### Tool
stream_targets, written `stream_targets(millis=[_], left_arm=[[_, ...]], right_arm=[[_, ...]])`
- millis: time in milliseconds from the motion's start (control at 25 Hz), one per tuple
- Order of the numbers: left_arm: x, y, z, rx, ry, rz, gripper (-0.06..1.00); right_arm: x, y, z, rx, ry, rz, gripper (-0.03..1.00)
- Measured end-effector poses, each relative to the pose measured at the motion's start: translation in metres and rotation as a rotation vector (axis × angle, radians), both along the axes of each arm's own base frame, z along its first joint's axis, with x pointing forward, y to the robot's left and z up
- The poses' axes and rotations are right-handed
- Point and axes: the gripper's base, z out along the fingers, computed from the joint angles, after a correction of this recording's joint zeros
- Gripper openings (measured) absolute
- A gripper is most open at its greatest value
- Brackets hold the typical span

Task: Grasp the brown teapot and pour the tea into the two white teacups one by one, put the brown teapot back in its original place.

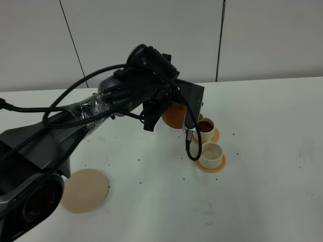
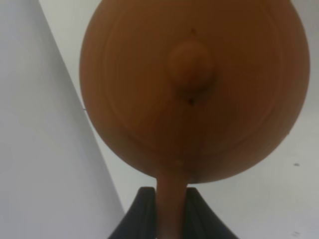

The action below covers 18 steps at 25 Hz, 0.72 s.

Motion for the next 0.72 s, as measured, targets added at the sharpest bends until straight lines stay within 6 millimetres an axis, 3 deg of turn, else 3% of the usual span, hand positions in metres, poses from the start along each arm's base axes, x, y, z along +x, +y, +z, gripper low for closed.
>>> stream_targets(millis=[360,720], left_arm=[[-0.015,0.003,0.0,-0.016,0.151,0.082,0.17],[-0.03,-0.014,-0.002,0.004,0.182,0.055,0.17]], right_arm=[[0.0,0.0,0.0,0.0,0.0,0.0,0.24],[0.0,0.0,0.0,0.0,0.0,0.0,0.24]])
